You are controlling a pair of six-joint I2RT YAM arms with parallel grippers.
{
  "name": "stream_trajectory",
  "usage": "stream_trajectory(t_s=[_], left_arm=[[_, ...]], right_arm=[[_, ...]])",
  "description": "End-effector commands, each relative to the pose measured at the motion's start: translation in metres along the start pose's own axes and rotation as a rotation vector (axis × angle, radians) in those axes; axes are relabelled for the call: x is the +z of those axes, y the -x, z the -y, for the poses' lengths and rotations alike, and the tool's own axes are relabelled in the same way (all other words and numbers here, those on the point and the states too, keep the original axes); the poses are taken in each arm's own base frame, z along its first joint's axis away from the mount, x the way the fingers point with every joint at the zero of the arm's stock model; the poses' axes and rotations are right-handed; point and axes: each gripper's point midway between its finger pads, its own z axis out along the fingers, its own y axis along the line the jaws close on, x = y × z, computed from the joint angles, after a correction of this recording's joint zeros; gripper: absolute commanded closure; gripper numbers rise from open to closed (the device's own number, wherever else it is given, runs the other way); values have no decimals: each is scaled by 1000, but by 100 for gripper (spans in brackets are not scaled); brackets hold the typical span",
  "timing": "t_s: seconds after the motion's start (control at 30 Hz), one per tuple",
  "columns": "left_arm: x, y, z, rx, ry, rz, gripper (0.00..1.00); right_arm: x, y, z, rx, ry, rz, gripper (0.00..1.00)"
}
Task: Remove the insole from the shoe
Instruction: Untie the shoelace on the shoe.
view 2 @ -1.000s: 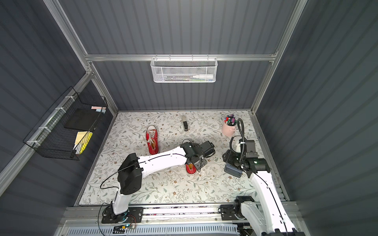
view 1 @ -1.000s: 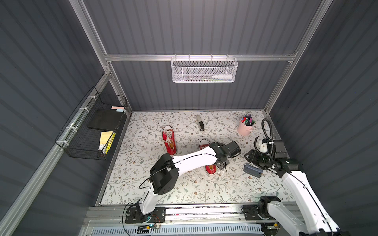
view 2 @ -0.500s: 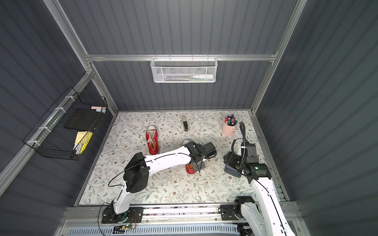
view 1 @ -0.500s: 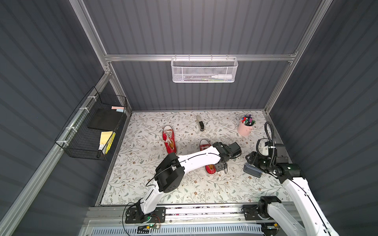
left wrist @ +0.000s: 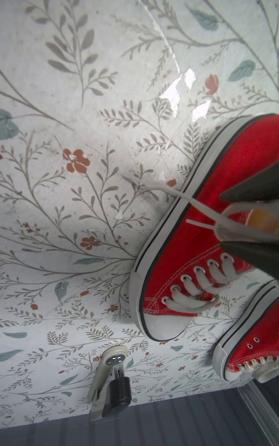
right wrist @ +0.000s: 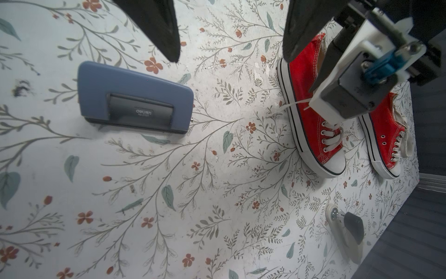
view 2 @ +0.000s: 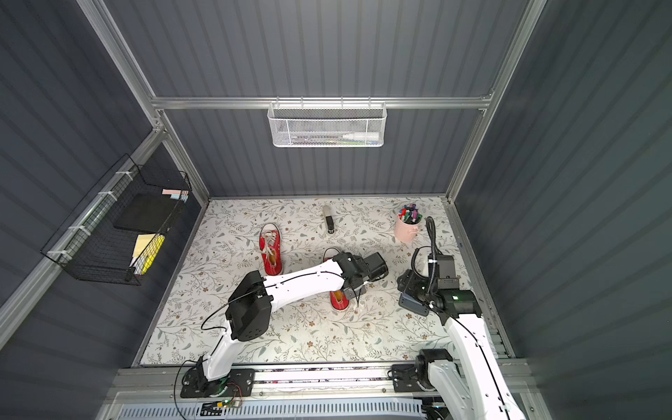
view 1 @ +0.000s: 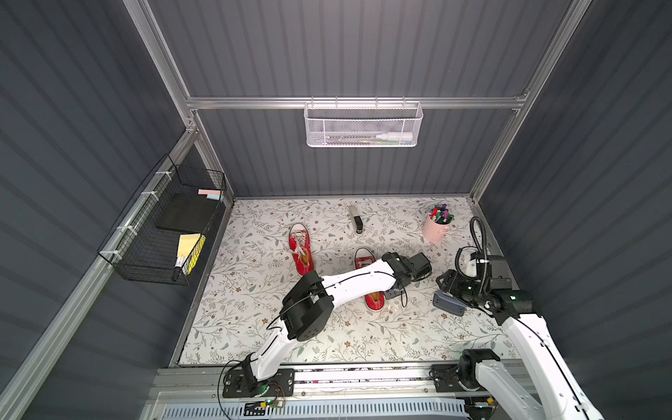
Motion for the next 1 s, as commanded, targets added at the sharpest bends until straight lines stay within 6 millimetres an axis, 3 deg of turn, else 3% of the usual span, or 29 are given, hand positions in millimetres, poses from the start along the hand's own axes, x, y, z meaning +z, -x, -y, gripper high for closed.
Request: stream_trajectory(t_s=[0.0, 0.2, 0.4, 0.63, 0.8, 0.97], left_arm=[[-12, 6, -12, -84, -9, 47, 79], [-13, -3, -24, -295, -81, 109, 100], [-22, -6, -45, -560, -198, 223, 100], [-21, -14, -57, -856, -418, 321, 100], [-18, -14, -58, -970, -520, 355, 100], [-15, -13, -54, -999, -556, 352, 100]], right_arm=[[-3, 9, -12, 0, 44, 13, 32], [3, 3, -38, -47, 169, -88, 39], [10, -2, -58, -106, 246, -167, 41], [23, -26, -90, -154, 370, -310, 49], [43, -38, -116, -28, 418, -408, 54], [74, -46, -140, 125, 438, -460, 42]])
